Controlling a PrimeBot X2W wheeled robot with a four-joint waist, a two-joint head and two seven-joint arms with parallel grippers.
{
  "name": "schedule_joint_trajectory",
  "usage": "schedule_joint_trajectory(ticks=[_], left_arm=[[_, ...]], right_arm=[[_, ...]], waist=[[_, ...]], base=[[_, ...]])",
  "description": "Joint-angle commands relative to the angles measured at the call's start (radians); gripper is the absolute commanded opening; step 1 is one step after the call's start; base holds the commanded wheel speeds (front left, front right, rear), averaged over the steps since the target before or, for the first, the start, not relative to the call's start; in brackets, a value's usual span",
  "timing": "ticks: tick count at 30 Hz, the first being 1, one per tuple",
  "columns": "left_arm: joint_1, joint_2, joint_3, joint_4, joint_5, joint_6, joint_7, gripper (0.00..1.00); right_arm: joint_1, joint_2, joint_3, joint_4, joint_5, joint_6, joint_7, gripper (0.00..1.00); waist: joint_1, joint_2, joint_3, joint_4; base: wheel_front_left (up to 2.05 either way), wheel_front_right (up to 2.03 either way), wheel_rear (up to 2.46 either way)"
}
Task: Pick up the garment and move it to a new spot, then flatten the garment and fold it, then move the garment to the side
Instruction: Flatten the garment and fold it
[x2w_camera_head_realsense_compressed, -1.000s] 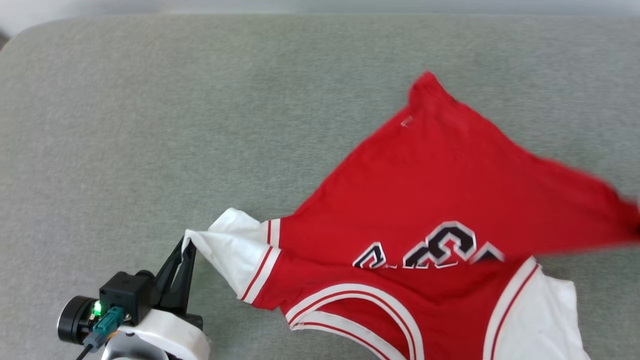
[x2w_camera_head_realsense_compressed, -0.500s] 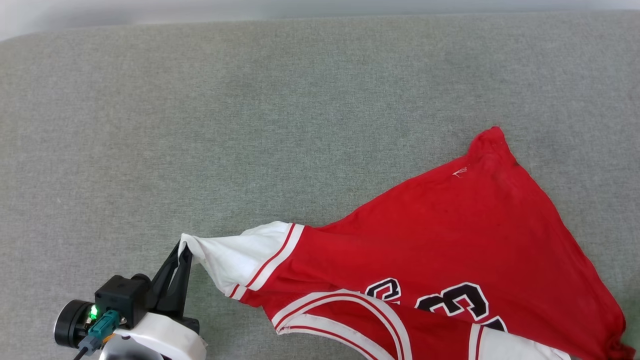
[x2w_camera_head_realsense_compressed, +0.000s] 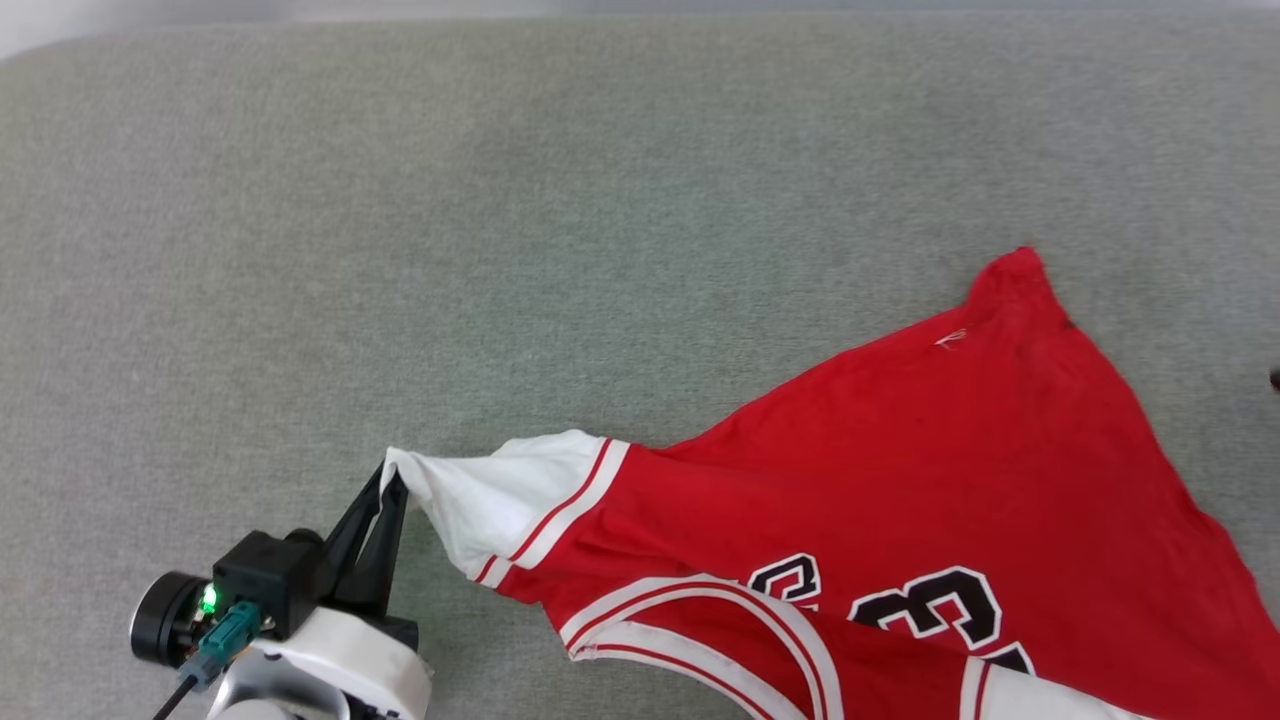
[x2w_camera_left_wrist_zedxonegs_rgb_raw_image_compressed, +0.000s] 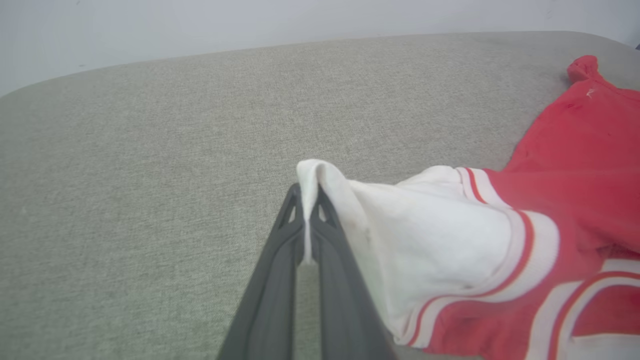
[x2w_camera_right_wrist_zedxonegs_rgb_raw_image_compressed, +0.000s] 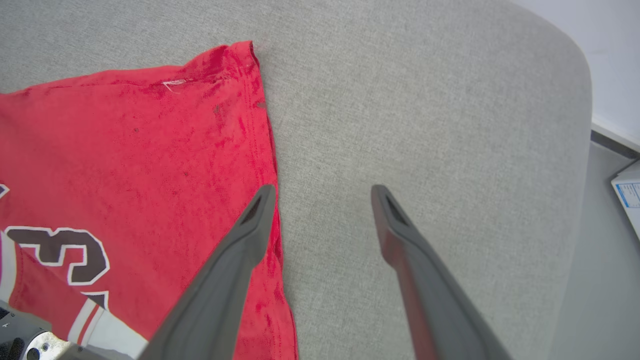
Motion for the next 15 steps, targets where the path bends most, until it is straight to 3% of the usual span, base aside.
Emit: schedule_joint_trajectory(ticks=[1,7,15], left_arm=[[-0.022,-0.006,-0.003,0.002,0.011,-0.006,0.002,0.00],[-0.060,-0.025,-0.016,0.009,0.025,-0.017,0.001,0.00],[-0.110,-0.054,-0.023,0.010,0.044,-0.028,-0.001,0.00]], right_arm=[[-0.080,-0.012,0.033,-0.005,-0.007,0.000,0.039,1.00],[-0.292,-0.011,0.173,0.027,-0.039,0.000,0.171,1.00],[-0.546,0.103,0.400,0.190,-0.135,0.000,0.270,1.00]], waist=[[0.0000,0.0000,0.021,0.018],[0.0000,0.0000,0.062,0.051],[0.0000,0.0000,0.140,0.092]], base=[[0.00,0.00,0.00],[0.00,0.00,0.00],[0.00,0.00,0.00]])
